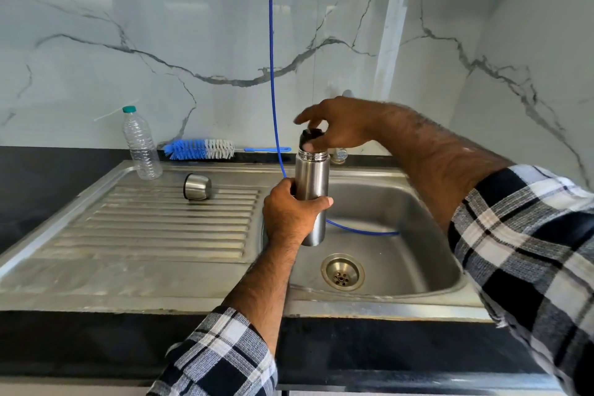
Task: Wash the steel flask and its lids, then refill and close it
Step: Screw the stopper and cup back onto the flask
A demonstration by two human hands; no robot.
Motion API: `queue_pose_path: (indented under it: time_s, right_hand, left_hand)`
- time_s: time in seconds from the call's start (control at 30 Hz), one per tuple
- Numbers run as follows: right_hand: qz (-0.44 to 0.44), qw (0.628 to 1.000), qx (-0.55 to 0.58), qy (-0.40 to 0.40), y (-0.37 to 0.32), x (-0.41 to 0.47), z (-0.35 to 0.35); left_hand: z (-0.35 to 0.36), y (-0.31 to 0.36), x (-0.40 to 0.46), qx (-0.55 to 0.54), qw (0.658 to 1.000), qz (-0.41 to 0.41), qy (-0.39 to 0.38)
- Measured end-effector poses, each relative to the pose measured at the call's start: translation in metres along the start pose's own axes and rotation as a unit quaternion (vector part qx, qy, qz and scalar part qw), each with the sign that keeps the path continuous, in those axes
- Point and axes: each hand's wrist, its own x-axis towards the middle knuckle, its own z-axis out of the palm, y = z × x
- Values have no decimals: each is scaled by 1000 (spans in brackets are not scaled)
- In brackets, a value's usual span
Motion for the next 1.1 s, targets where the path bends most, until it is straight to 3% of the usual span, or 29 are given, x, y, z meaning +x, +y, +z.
queue_pose_path:
  time_s: [0.1, 0.53, 0.8, 0.97, 1.1]
  right_hand:
    - [-27, 999, 31, -1, 1, -5, -4]
    - [22, 993, -62, 96, -5, 5, 20]
    - [26, 995, -47, 80, 3, 2, 30]
    - [91, 980, -108, 142, -7, 1, 39]
    - [175, 967, -117, 143, -21, 5, 40]
  left_hand:
    - [0, 0, 2, -5, 1000, -6, 2]
    - [-2, -1, -4, 0, 1000, 10, -1]
    - [-3, 0, -3, 27, 999, 25, -3]
    - [0, 1, -7, 54, 997, 56, 21]
    - [-1, 4, -10, 73, 994, 66, 40]
